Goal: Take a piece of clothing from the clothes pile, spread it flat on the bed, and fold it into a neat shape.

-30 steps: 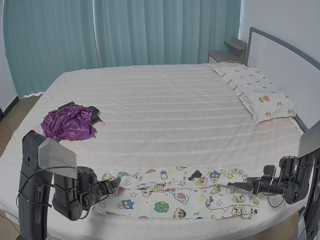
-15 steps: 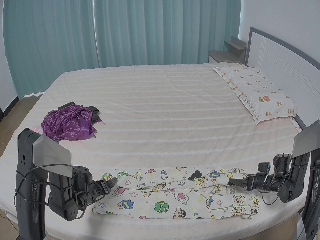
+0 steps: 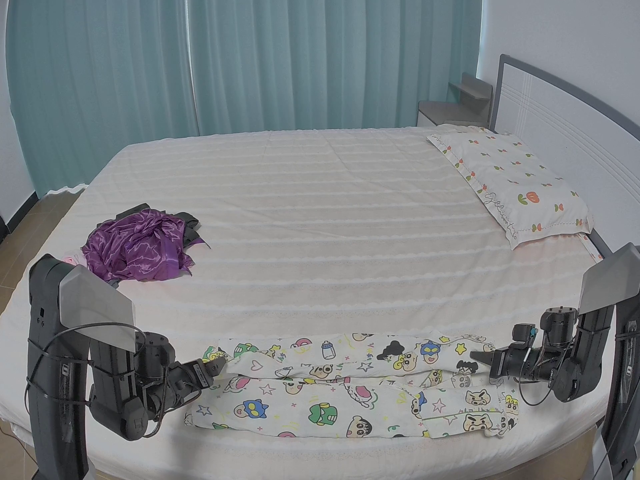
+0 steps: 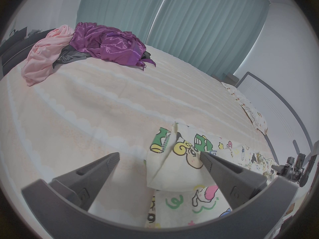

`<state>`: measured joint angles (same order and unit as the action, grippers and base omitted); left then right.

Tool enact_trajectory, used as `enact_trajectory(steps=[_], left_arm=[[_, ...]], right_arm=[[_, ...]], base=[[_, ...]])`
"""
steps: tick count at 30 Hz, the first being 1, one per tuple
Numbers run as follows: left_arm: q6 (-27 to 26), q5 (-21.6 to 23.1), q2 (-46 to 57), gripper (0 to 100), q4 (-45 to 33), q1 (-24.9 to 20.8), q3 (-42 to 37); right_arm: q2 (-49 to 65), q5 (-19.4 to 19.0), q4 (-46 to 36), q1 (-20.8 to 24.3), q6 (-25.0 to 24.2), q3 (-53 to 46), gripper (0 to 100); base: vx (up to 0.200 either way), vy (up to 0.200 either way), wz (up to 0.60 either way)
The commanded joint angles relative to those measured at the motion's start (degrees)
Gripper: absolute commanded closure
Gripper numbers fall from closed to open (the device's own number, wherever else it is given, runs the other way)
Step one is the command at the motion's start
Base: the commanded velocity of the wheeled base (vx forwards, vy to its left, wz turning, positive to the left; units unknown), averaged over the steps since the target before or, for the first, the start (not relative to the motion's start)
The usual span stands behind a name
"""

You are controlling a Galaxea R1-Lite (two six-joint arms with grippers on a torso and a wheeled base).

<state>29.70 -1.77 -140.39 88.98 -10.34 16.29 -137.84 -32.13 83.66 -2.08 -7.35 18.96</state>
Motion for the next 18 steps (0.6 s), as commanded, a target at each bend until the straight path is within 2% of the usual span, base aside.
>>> enact_trajectory(steps=[1,9,18], left_arm=[[0.0,0.0,1.4,0,0.8,1.4,-0.8],[0.0,0.1,5.0,0,0.8,3.6,-0.8],[-0.1,0.1,5.1,0,0.8,4.1,-0.7]], right_arm=[[2.0,0.0,-0.1,-1.6,0.1,-1.8,100],[4.7,0.0,-0.1,-2.0,0.6,-7.2,100],[4.5,0.0,-0.1,-3.2,2.7,-10.4,100]], base=[[0.0,0.0,0.0],[0.0,0.0,0.0],[0.0,0.0,0.0]])
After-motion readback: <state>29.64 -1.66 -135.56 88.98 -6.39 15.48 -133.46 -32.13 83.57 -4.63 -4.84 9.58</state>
